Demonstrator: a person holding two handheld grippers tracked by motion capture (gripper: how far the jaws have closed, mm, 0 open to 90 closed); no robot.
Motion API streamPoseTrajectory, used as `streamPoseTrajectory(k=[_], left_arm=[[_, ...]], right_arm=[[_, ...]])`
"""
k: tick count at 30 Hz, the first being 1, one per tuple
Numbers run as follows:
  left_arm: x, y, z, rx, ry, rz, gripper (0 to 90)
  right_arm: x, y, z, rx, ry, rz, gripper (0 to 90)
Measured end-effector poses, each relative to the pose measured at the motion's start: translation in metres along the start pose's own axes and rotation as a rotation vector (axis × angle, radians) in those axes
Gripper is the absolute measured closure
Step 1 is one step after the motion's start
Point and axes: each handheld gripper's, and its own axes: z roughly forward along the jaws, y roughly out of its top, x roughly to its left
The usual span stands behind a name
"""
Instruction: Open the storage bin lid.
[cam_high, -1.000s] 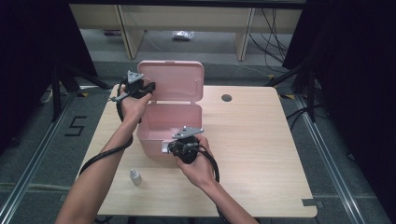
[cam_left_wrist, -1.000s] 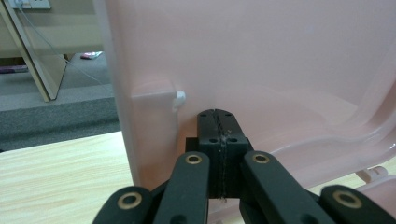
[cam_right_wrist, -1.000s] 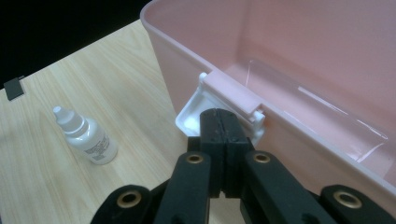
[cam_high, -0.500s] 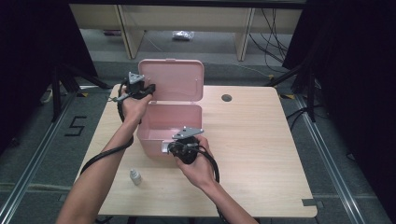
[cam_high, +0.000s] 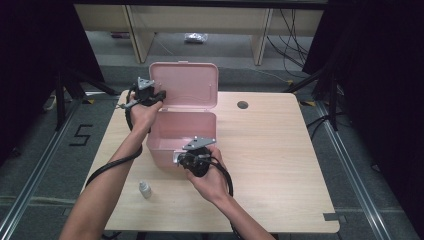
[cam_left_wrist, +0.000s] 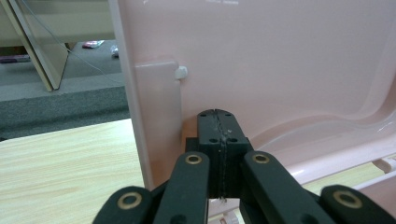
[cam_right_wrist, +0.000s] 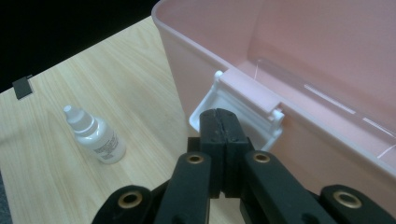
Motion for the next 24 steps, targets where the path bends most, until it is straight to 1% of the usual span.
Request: streamPoseTrajectory(k=[1,2,3,6,7,8,10,11,12,14,15,16,22,23,24], left_arm=[[0.0,0.0,-0.0001,0.001,-0.001,-0.001,89.8],[-0.0001,0.0,0.0,0.005,-0.003,0.002,89.8],[0.0,0.0,0.0,0.007,-0.004,0.002,89.8],[0.0004,-0.0001,0.0001,0.018,-0.005,0.001,89.8],[0.0005,-0.0001,0.0001,0.019,-0.005,0.001,89.8],[0.0007,-0.0001,0.0001,0.023,-0.004,0.004,89.8],[0.0012,-0.0002,0.0002,0.034,-0.004,0.005,89.8],[0.0012,-0.0003,0.0003,0.038,-0.003,0.005,89.8],[0.0016,-0.0003,0.0007,0.046,-0.006,0.008,89.7],[0.0019,-0.0004,0.0008,0.052,-0.004,0.007,89.8],[0.002,-0.0005,0.001,0.058,-0.007,0.006,89.8],[0.002,-0.0006,0.0009,0.061,-0.005,0.007,89.8],[0.0017,-0.0014,0.0006,0.079,-0.007,0.015,89.7],[0.0011,-0.0017,0.0002,0.081,-0.01,0.016,89.7],[0.0007,-0.002,-0.0005,0.082,-0.013,0.02,89.7]], right_arm=[[0.001,-0.0004,0.0014,-0.019,0.003,0.02,90.0],[-0.0006,0.0008,-0.0005,0.006,0.007,0.006,90.0],[-0.0001,0.0008,-0.0007,0.01,0.009,0.018,90.0],[-0.0001,0.001,-0.001,0.014,0.009,0.023,90.0],[-0.0004,0.001,-0.0007,0.009,0.007,0.021,90.0],[-0.0022,0.0008,-0.0004,0.001,0.001,-0.003,90.0],[-0.0007,0.0013,-0.0017,0.006,0.008,0.033,90.0],[-0.0031,0.0013,-0.0016,-0.004,-0.009,0.006,90.0],[-0.0038,0.0013,-0.0015,-0.006,-0.003,0.006,90.0],[-0.0026,0.001,-0.0007,-0.014,0.001,0.037,90.0],[-0.0038,0.0014,-0.0002,-0.018,0.0,0.013,90.0],[-0.0027,0.0018,-0.0021,0.004,-0.002,0.031,90.0],[-0.0033,0.0017,-0.002,0.003,0.002,0.029,90.0],[-0.001,0.0012,-0.0009,-0.007,0.005,0.058,90.0],[-0.002,0.0014,-0.0017,0.002,0.005,0.051,90.0]])
